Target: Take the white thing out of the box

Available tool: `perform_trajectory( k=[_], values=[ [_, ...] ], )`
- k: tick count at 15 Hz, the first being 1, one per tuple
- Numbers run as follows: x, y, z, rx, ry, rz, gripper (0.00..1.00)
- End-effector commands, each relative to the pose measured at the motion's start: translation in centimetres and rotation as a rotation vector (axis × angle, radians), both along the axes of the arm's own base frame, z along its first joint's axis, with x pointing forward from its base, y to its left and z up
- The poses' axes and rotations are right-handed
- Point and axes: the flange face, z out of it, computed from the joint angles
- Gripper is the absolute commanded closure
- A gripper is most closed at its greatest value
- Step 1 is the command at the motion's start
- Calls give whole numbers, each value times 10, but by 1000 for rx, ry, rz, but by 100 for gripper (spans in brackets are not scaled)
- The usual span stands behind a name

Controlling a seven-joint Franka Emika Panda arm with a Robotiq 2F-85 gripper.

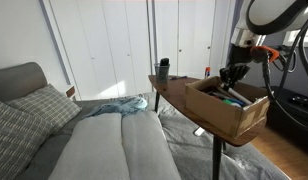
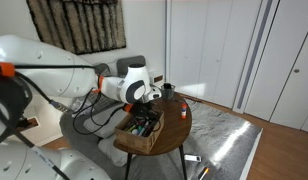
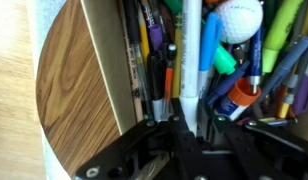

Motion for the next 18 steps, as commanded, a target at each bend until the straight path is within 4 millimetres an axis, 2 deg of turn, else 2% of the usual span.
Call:
perform_trajectory(
  k=[1, 4, 7, 8, 10, 11, 14, 18],
  values=[
    [-23, -11, 53, 28, -117, -62, 95],
    [-28, -36, 91, 67, -211, -212, 95],
    [-31, -77, 116, 111, -251, -366, 95],
    [-27, -57, 102, 74, -244, -278, 80],
    [-29, -77, 111, 86, -257, -332, 80],
    [-30, -80, 112, 89, -258, -340, 95],
    [7, -78, 121, 185, -257, -523, 95],
    [78, -72, 145, 293, -272, -703, 95]
  ],
)
